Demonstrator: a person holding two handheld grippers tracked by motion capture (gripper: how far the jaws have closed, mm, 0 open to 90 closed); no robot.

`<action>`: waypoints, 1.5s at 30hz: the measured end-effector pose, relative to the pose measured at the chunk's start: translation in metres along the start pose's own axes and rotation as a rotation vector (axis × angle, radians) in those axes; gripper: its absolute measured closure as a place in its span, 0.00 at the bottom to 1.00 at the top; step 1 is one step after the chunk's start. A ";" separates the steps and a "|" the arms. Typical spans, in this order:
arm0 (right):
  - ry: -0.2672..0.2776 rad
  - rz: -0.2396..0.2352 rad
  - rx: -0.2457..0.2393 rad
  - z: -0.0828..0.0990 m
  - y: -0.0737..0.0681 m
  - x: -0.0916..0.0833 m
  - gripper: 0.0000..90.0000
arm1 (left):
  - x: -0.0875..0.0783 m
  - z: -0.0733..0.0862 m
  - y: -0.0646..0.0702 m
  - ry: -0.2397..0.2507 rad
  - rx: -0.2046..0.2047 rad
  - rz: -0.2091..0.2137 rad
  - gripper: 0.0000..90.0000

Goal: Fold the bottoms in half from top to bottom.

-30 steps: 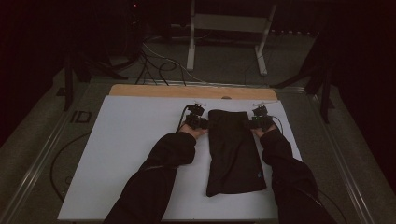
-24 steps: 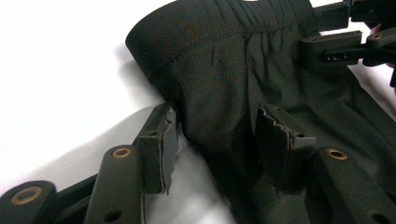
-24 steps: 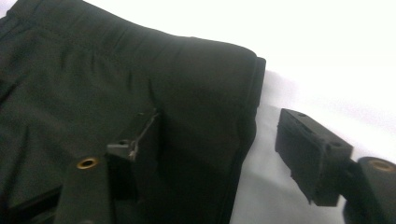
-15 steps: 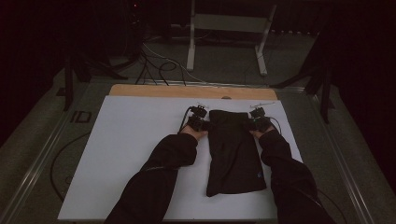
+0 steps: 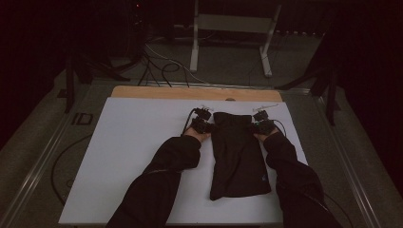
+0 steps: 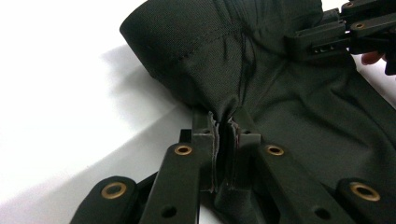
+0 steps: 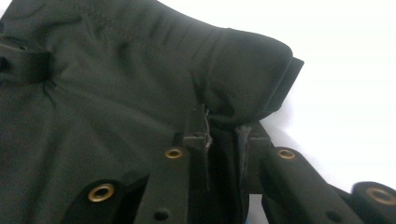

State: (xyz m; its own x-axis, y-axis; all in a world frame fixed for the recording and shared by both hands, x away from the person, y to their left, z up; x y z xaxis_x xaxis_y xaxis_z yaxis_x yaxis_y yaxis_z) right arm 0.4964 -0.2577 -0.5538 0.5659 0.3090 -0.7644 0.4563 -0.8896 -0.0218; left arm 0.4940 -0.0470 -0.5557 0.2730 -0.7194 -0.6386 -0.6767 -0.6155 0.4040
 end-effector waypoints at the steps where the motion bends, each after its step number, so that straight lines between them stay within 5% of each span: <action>1: 0.001 0.000 -0.003 0.000 0.000 0.000 0.90 | 0.000 0.000 0.000 0.000 0.002 0.002 0.94; 8: -0.002 0.040 -0.007 -0.003 -0.001 -0.002 0.96 | -0.002 -0.002 0.001 0.011 0.018 -0.012 0.94; 31: 0.084 0.052 0.005 -0.020 0.001 -0.021 0.96 | -0.019 -0.021 0.005 0.033 0.085 -0.020 0.95; 45: 0.136 0.035 0.007 -0.025 -0.002 -0.039 0.96 | -0.033 -0.027 0.013 0.055 0.113 0.013 0.95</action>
State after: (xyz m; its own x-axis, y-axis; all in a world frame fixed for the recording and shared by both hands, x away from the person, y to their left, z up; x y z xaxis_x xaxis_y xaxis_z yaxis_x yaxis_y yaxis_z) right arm 0.4909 -0.2591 -0.5077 0.6696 0.3198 -0.6704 0.4298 -0.9029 -0.0014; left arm 0.4951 -0.0400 -0.5120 0.2985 -0.7455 -0.5959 -0.7522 -0.5680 0.3339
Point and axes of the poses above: each handheld gripper's, and its own axes: x roughly forward along the jaws, z roughly out of its underside, y roughly to its right, the point moved 5 cm from there along x, roughly forward along the jaws, and after that the axes turned 5 degrees about z, right-handed, at the moved point
